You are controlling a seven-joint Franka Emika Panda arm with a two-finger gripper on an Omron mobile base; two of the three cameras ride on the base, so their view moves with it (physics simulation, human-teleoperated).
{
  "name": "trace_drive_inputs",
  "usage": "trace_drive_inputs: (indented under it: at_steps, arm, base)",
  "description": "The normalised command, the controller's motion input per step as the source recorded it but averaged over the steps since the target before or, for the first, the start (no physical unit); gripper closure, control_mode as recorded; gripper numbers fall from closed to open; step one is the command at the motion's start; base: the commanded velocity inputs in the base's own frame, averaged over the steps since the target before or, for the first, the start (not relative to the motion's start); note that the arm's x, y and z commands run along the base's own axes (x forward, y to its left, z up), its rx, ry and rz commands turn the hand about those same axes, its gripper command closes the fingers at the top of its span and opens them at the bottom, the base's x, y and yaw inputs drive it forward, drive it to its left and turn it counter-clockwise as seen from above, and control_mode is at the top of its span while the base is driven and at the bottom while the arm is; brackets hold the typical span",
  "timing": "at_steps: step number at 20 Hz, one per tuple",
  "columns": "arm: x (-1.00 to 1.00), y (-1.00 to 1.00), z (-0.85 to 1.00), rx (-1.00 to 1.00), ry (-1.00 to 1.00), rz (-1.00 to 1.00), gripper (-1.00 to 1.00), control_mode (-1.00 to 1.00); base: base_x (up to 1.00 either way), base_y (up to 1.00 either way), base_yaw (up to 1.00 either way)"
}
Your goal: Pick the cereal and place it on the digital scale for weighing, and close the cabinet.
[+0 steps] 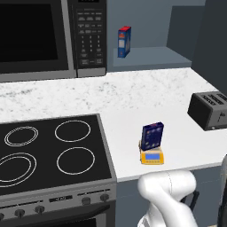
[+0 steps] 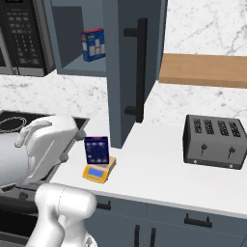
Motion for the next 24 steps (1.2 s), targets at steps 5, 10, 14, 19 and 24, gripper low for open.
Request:
trace_drive_inputs:
  at_steps: [5,10,14,19,24]
  arm:
    - [-0.37,-0.54,-0.26,0.00,-0.78,0.16,-1.00,-1.00]
    - [-0.10,-0.56,-0.55,0.00,-0.69,0.23,-1.00,-1.00]
    - [0.22,-0.19,-0.85,0.00,-0.69,0.29,-1.00,-1.00]
    - [0.89,0.08,-0.95,-0.01,-0.83,0.33,-1.00,-1.00]
    - [1.00,-0.14,-0.63,0.02,-0.64,0.30,-1.00,-1.00]
  base:
    - [0.00,0.00,0.00]
    - [0.00,0.00,0.00]
    - [0.00,0.00,0.00]
    - [0.00,0.00,0.00]
    - [0.00,0.00,0.00]
